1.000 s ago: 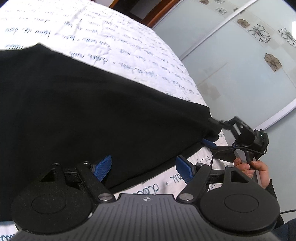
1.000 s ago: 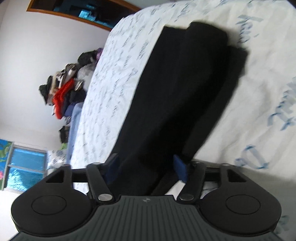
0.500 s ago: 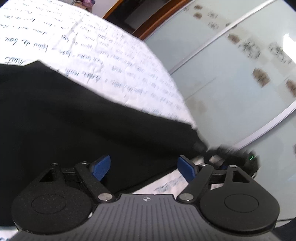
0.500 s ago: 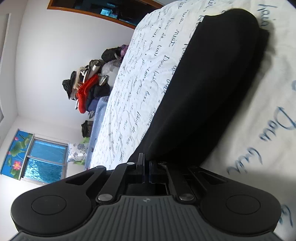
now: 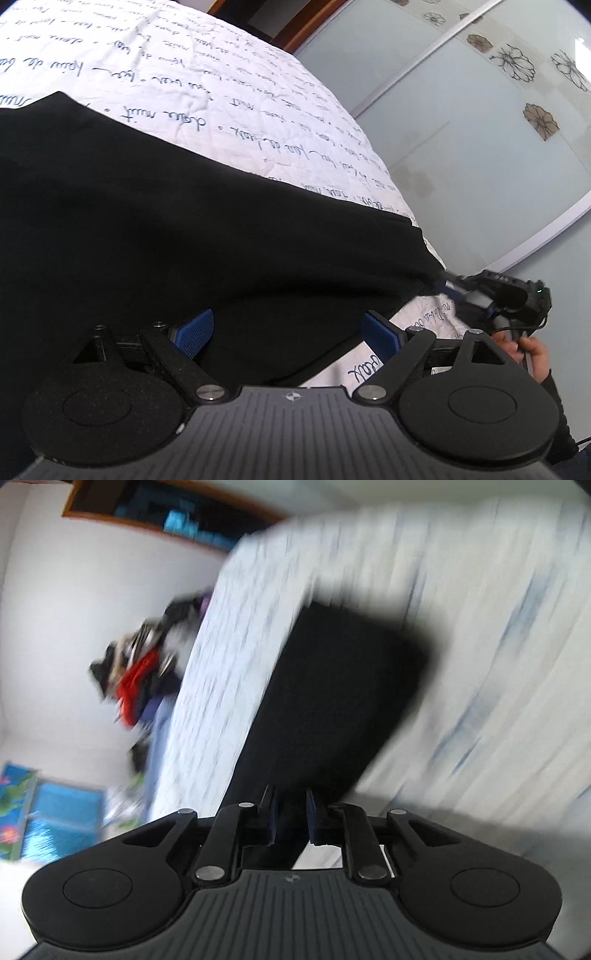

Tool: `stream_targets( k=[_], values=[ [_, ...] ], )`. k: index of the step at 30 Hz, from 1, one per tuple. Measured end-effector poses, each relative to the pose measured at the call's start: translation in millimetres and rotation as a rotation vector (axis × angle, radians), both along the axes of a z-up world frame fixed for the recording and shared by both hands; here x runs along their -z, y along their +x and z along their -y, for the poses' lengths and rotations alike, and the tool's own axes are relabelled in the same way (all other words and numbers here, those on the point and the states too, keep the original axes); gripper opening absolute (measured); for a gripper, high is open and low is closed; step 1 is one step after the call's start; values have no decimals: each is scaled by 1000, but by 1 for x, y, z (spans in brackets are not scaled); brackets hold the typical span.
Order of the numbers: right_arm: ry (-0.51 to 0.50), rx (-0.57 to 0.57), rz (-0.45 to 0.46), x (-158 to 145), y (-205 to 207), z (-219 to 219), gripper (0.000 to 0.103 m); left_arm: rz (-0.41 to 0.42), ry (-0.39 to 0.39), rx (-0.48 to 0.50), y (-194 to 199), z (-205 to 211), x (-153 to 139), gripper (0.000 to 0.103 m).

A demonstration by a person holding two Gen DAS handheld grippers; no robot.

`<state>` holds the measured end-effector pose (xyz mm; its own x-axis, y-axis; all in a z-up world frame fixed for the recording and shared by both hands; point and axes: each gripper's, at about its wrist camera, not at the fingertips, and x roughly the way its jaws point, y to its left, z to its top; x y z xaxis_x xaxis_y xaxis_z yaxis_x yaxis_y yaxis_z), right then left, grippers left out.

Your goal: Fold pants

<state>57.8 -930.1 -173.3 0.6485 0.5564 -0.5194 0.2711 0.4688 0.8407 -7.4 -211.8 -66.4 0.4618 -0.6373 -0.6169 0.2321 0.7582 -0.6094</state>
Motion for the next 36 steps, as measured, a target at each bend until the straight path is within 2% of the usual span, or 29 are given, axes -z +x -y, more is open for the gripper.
stream_targets(
  k=[3, 4, 5, 6, 10, 13, 14, 15, 16, 17, 19, 24, 27, 31, 33, 36],
  values=[
    [-125, 86, 52, -24, 6, 34, 33, 0, 9, 4, -2, 2, 0, 89],
    [-158, 91, 95, -32, 12, 41, 52, 4, 14, 7, -3, 2, 1, 89],
    [-199, 71, 131, -38, 21, 44, 81, 6, 18, 9, 0, 4, 1, 89],
    [-246, 40, 156, -43, 34, 45, 90, 8, 23, 10, 0, 5, 2, 89],
    [-410, -114, 201, -46, 92, 26, 91, 5, 41, 9, 4, 9, 1, 89],
    [-419, -227, 167, -30, 117, 13, 90, 10, 46, 3, 2, 10, 1, 90],
    [-402, -257, 152, -24, 121, 10, 83, 13, 48, 0, 1, 11, 2, 90],
    [-398, -290, 140, -19, 127, 6, 74, 16, 49, -2, 0, 11, 2, 90],
    [-411, -315, 124, -17, 129, 4, 52, 19, 50, -3, -1, 11, 2, 90],
    [-426, -327, 106, -13, 132, 2, 35, 21, 51, -4, -1, 11, 3, 90],
    [-462, -334, 117, -12, 128, 0, 26, 23, 52, -4, -1, 11, 3, 90],
    [-527, -343, 184, -22, 119, -1, 18, 21, 48, 13, 2, 12, 3, 96],
    [-493, -312, 223, -28, 115, 3, 15, 26, 56, 19, 2, 14, 3, 96],
    [-432, -215, 266, -36, 118, 19, 9, 33, 38, 12, 0, 11, 5, 96],
    [-415, -158, 244, -27, 124, 28, 9, 43, 34, 13, -1, 11, 6, 96],
    [-432, -150, 168, -1, 135, 28, 9, 44, 36, 13, -2, 11, 5, 96]
  ],
)
